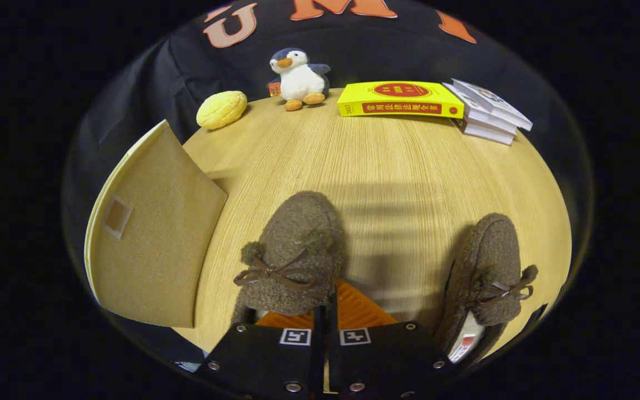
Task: Open the storage box then place both shoes into the box .Put the left shoe in first, then the right shoe, with the right side of both shoes facing outward in a uniform manner.
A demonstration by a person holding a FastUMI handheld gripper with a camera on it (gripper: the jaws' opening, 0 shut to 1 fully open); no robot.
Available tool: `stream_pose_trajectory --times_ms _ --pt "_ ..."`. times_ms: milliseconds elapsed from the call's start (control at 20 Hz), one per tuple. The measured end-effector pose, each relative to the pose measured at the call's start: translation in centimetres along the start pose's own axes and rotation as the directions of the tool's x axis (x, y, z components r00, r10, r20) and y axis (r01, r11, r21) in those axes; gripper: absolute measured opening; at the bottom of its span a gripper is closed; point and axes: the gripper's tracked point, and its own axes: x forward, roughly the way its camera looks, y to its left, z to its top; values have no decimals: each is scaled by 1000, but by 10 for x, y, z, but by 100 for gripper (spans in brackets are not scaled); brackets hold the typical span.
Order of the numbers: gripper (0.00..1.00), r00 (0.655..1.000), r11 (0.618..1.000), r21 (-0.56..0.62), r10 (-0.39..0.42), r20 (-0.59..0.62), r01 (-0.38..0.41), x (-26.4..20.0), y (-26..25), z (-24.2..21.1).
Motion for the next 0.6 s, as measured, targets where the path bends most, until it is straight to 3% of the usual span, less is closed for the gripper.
stream_pose_trajectory --times_ms 350,600 --pt "4 983 990 -49 141 118 -136 -72 83 50" --pt "4 952 979 -121 187 241 -162 -135 140 104"
